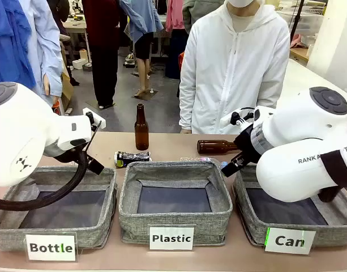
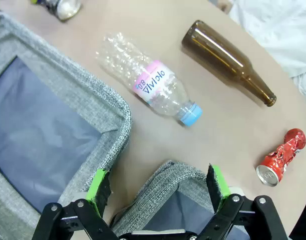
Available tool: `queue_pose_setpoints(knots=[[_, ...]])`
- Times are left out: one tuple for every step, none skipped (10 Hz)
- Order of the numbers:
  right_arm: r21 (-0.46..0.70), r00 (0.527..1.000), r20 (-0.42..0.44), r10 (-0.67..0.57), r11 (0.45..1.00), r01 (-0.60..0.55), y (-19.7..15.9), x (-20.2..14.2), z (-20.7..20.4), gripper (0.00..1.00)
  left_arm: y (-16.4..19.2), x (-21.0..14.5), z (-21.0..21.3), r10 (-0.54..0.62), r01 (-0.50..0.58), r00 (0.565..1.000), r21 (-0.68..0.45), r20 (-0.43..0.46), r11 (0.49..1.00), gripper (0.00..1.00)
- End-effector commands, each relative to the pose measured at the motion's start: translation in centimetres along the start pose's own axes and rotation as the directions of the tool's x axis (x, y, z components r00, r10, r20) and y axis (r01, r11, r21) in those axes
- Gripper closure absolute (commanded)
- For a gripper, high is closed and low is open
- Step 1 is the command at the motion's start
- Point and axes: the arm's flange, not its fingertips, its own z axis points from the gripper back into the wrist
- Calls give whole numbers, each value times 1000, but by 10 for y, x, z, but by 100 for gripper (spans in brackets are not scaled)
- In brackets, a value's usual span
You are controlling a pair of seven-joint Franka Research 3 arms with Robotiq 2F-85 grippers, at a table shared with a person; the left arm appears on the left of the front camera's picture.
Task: Sort the can waste into the basket.
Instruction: Pick up the can waste from the table and place it in the right Fabric basket.
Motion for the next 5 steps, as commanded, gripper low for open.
queue_pose_setpoints(knots=[[0,1000,0,0,1000,0,0,0,0,0,0,0,0,0,0,1000,0,0,1000,0],[0,1000,0,0,1000,0,0,0,0,0,0,0,0,0,0,1000,0,0,1000,0],[0,1000,0,0,1000,0,0,0,0,0,0,0,0,0,0,1000,0,0,1000,0],[0,1000,0,0,1000,0,0,0,0,0,0,0,0,0,0,1000,0,0,1000,0],[0,1000,0,0,1000,0,0,0,0,0,0,0,0,0,0,1000,0,0,1000,0]])
